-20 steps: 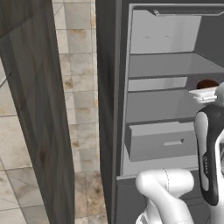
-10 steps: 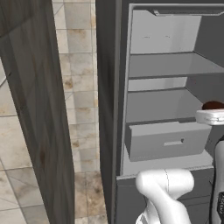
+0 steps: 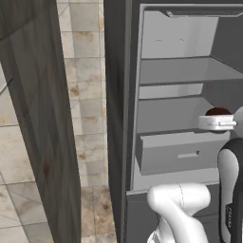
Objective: Take the cupcake and donut from the fridge and place them on the empty tray on the dining counter.
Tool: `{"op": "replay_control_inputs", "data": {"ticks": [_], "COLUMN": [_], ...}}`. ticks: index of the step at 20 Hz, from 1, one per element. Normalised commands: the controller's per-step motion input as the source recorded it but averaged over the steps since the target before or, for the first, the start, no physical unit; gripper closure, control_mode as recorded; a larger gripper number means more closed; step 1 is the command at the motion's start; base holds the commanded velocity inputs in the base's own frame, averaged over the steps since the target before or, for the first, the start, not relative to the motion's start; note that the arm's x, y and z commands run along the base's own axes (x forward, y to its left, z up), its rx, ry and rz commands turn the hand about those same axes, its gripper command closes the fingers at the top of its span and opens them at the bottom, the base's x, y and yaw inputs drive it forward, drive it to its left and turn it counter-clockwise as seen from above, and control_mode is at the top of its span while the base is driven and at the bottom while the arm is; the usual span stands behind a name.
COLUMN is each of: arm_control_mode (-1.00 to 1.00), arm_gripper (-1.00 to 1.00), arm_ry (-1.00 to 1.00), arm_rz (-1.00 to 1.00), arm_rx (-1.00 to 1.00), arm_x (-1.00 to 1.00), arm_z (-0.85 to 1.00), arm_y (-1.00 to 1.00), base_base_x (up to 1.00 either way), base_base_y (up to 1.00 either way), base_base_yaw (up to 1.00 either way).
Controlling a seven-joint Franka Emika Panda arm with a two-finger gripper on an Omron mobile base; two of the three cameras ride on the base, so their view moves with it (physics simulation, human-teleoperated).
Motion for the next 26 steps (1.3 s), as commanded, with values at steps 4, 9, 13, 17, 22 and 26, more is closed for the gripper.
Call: {"op": "replay_control_inputs", "data": {"ticks": [4, 9, 13, 17, 22, 26], "arm_control_mode": [1.00, 1.00, 1.00, 1.00, 1.00, 1.00], "arm_gripper": [1.00, 1.00, 1.00, 1.00, 1.00, 1.00], "arm_ry": [0.00, 0.00, 0.00, 0.00, 0.00, 0.00], "arm_rz": [0.00, 0.00, 0.00, 0.00, 0.00, 0.00], "arm_rx": [0.00, 0.00, 0.00, 0.00, 0.00, 0.00], "arm_x": [0.00, 0.00, 0.00, 0.00, 0.00, 0.00], "arm_z": [0.00, 0.00, 0.00, 0.00, 0.00, 0.00], "arm_y": [0.00, 0.00, 0.00, 0.00, 0.00, 0.00], "base_base_x": [0.03, -0.22, -0.84, -0.99, -1.00, -1.00], "base_base_y": [-0.13, -0.25, -0.04, 0.00, 0.01, 0.10], "base_base_yaw": [0.03, 0.02, 0.00, 0.00, -0.01, -0.21]}}
